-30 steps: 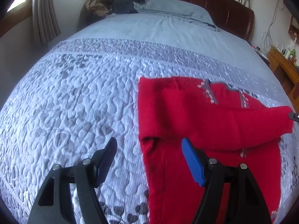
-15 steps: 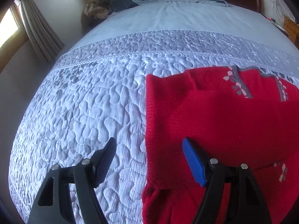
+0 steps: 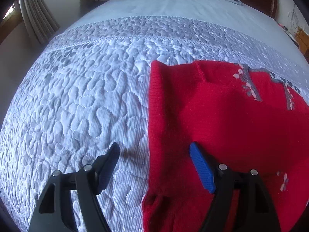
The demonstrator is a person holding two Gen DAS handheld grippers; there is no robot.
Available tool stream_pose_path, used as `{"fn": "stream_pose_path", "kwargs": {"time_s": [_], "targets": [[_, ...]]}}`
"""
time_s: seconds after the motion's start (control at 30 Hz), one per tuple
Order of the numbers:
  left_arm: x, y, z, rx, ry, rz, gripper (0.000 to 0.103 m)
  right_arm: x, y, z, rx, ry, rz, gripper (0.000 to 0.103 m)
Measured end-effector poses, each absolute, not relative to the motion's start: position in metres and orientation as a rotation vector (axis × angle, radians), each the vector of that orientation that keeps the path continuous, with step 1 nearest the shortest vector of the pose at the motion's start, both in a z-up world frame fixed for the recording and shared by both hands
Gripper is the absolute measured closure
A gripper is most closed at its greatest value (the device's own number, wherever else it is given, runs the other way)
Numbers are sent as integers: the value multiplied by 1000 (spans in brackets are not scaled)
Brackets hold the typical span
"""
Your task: Fold small clothes
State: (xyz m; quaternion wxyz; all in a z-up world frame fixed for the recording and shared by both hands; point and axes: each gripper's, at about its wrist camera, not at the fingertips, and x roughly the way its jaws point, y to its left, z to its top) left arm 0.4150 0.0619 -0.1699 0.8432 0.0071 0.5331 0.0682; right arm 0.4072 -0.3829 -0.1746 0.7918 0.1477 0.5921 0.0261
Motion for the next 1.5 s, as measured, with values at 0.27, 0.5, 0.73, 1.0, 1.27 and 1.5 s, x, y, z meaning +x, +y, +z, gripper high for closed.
{"fn": "stream_pose_path", "kwargs": {"time_s": [0.27, 0.5, 0.73, 1.0, 1.27, 1.5], "targets": [[295, 76, -164, 31, 1175, 68, 28, 277, -363, -151, 295, 1289, 158, 63], [201, 79, -154, -8, 1199, 60, 27, 159, -348, -151, 289, 1335, 164, 62], [142, 69, -147, -36, 1223, 25, 27, 90, -345, -150, 330, 1345, 160, 59], [102, 62, -152, -33, 1237, 25, 27, 50, -342, -158, 334, 1363, 159, 58], [89, 53, -153, -50, 1255, 2, 27, 40, -331, -161, 318, 1362, 162, 57], [84, 47, -153, -118, 1279, -77, 29, 36, -321, -163, 318, 1372, 190, 57]]}}
